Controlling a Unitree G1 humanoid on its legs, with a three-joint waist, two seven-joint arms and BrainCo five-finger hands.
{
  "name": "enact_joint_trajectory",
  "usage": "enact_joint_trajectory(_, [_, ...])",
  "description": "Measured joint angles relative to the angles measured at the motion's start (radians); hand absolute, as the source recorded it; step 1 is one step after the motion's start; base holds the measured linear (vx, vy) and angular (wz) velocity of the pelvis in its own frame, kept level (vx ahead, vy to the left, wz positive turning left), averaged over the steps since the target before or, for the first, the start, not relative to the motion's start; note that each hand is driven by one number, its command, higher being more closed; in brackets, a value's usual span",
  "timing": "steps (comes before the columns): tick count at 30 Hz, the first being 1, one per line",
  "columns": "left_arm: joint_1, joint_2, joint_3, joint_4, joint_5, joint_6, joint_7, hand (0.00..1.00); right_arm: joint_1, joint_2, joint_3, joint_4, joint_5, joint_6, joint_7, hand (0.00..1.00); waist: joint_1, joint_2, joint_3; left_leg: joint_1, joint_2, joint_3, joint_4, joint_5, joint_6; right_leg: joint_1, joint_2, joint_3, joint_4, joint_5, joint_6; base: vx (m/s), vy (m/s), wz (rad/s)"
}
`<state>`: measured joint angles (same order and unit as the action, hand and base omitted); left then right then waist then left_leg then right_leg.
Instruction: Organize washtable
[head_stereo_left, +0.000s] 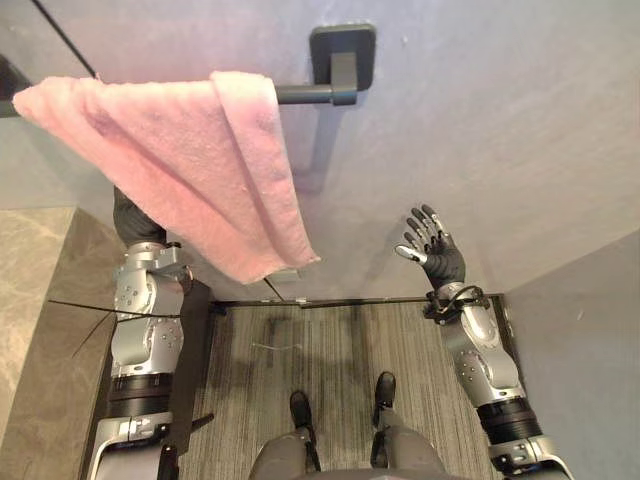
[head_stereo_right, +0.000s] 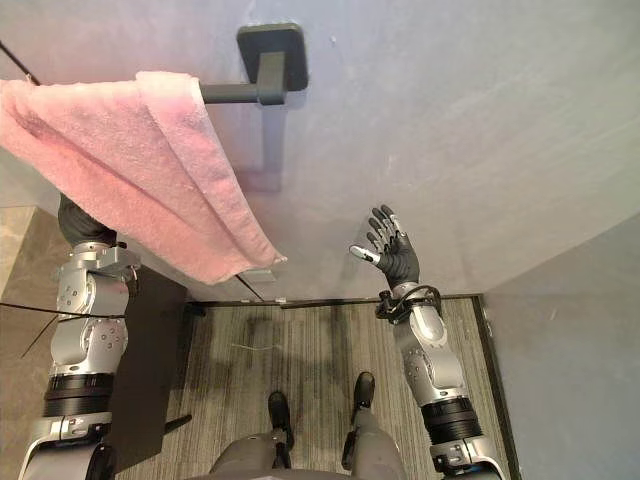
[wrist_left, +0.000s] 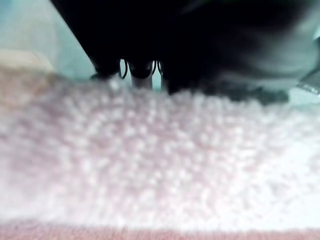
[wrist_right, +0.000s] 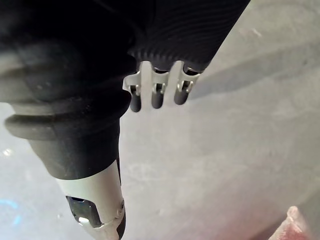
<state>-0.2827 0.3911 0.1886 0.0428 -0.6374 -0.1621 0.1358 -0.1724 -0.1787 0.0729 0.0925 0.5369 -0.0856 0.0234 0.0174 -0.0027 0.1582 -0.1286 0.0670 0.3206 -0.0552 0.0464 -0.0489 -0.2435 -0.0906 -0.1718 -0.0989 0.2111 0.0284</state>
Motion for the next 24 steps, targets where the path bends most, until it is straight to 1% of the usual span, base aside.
enact_joint_trajectory(2, [0.0,0.005,0.0,0.0,0.0,0.001,-0.002,1.0,0.012,0.001,-0.005,0.0,-0.001,0.0,0.0,0.0,0.001,0.0,0.0,-0.002,0.0,0.005,0.002,0.0,0.0,-0.005,0.0,0.006,0.0,0.003,0.0,0.02,0.014,-0.11])
enact_joint_trajectory(6, [-0.006,0.005,-0.023,0.0,0.002,0.002,-0.006,1.0,0.038,0.009,-0.009,0.0,-0.012,0.0,0.0,0.0,-0.007,0.0,0.0,-0.002,-0.002,0.017,0.004,-0.003,-0.004,-0.011,-0.001,0.019,0.0,0.008,0.0,0.01,0.018,-0.08])
enact_joint_trajectory(9, [-0.005,0.001,-0.027,0.0,0.003,0.0,-0.009,1.0,0.055,0.018,-0.026,0.0,-0.019,0.0,-0.003,0.0,-0.005,0.0,0.0,-0.017,-0.002,0.027,0.004,-0.003,-0.004,-0.03,-0.005,0.03,0.0,0.01,0.0,0.02,0.025,-0.09])
enact_joint_trajectory(14, [-0.004,-0.059,-0.022,0.0,0.023,-0.008,-0.012,1.0,0.071,0.02,-0.047,0.0,-0.02,0.0,-0.008,0.0,-0.005,0.001,0.0,-0.018,-0.003,0.028,0.004,0.0,0.0,-0.032,-0.007,0.032,0.0,0.012,-0.001,0.04,0.026,-0.01])
enact_joint_trajectory(16, [0.0,-0.083,-0.022,0.001,0.042,-0.012,-0.023,1.0,0.08,0.027,-0.06,0.0,-0.021,-0.001,-0.019,0.0,-0.005,0.001,0.0,-0.018,-0.006,0.026,0.003,0.0,0.0,-0.032,-0.01,0.031,0.0,0.012,0.0,0.04,0.034,0.03])
enact_joint_trajectory(20, [0.01,-0.112,-0.02,0.001,0.061,-0.025,-0.026,1.0,0.091,0.035,-0.067,0.0,-0.022,-0.003,-0.026,0.0,-0.004,0.001,0.0,-0.025,-0.015,0.023,0.001,-0.001,-0.001,-0.038,-0.018,0.029,0.0,0.012,0.01,0.04,0.041,0.04])
enact_joint_trajectory(24, [0.03,-0.117,-0.02,0.0,0.061,-0.042,-0.029,1.0,0.093,0.048,-0.067,0.0,-0.039,-0.004,-0.029,0.0,-0.005,0.001,0.0,-0.031,-0.02,0.021,-0.001,-0.001,0.0,-0.044,-0.024,0.029,0.0,0.012,0.015,0.04,0.034,0.03])
